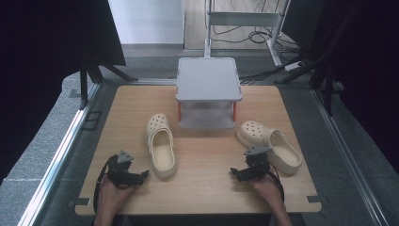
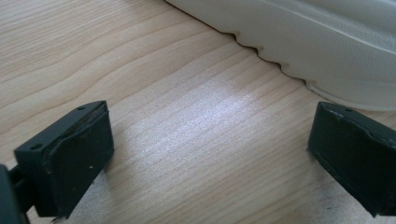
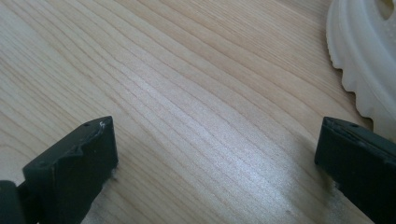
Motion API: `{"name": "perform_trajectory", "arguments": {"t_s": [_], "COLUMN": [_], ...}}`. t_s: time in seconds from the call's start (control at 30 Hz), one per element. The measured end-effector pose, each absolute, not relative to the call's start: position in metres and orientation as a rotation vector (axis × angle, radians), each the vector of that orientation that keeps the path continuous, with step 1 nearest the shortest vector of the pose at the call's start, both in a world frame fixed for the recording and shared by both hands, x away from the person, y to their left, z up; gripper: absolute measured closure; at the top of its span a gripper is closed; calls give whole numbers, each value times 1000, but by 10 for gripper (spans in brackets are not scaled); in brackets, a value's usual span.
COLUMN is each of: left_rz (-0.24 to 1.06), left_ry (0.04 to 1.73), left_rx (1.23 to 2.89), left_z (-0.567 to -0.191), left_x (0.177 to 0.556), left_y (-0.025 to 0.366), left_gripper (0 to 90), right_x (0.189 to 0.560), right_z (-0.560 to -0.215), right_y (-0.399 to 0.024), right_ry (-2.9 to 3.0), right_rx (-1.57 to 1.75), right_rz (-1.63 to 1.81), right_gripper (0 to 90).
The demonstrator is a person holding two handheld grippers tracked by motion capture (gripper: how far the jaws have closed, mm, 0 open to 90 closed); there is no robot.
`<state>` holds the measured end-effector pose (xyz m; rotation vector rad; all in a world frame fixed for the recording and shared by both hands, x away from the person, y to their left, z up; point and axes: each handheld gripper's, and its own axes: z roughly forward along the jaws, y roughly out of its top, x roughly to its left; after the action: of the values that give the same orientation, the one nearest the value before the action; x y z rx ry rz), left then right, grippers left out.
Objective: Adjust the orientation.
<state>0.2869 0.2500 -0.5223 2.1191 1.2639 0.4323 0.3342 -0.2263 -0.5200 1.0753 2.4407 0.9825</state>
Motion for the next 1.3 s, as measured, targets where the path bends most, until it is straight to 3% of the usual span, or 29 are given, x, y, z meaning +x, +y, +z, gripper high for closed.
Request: {"name": "perform_trajectory", "arguments": {"t_s": [0.67,0.83,1.3], "left_rz": [425,425,425], "left_ry": [1248,1248,1248], "left_rx": [2127,2128,2128], "left_z": [-522,-522,-522], "left_x": [290,290,290], "left_y": [251,251,251], "left_gripper": [3,3,3], "right_x": [333,334,347], "right_z": [-520,-513,-484], "right_y": [-224,-222,-193], "right_ry": [2428,2468,2520], "right_rx": [1101,1097,970], "right_rz": [980,952,1035], "right_gripper": [0,91,10]}}
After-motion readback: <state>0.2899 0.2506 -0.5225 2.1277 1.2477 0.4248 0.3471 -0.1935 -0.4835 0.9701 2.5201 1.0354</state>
